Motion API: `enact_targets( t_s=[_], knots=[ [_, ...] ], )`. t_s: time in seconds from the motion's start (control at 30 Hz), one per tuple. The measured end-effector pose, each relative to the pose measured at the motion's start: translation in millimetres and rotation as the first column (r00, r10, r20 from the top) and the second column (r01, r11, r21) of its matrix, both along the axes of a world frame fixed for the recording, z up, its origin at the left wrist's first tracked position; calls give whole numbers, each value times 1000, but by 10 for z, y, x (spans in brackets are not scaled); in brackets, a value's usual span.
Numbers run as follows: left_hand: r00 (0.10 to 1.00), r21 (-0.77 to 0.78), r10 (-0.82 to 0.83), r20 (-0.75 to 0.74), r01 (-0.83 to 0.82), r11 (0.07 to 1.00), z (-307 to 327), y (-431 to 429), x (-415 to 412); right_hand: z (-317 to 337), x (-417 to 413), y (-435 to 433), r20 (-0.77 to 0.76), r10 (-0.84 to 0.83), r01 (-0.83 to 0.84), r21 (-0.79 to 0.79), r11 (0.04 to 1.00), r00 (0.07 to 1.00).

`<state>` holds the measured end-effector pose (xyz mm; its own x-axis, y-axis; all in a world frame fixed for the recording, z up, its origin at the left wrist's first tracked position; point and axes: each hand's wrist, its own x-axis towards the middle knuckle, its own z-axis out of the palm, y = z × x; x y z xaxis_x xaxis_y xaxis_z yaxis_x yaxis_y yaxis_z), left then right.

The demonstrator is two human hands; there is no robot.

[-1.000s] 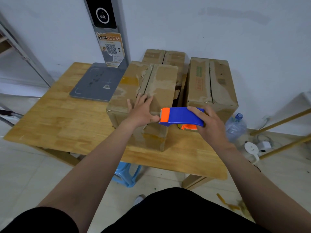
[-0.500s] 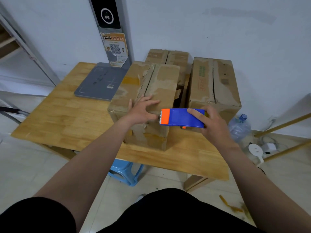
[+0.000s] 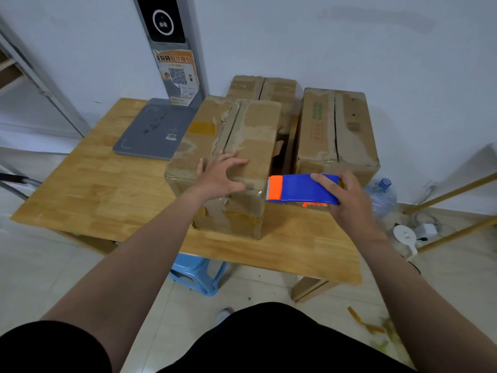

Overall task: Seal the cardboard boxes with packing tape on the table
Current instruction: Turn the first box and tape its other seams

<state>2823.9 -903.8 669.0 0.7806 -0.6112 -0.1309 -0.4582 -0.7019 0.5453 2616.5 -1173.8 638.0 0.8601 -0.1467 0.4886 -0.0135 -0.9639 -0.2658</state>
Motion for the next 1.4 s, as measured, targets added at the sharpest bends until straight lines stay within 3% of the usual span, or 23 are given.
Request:
enact_targets(
  t_s=[0.57, 0.97, 1.4],
  knots=[
    [993, 178, 76, 87, -91, 980, 114, -239, -172, -28, 103, 224, 6, 10, -9, -24, 1000, 1000],
    [999, 145, 2, -32, 2, 989, 77, 31, -17, -63, 160, 331, -3, 51, -51, -19, 999, 999],
    [999, 151, -21, -26, 24, 988, 42, 71, 13, -259, -145, 108, 36, 4, -6, 74, 997, 999]
  ],
)
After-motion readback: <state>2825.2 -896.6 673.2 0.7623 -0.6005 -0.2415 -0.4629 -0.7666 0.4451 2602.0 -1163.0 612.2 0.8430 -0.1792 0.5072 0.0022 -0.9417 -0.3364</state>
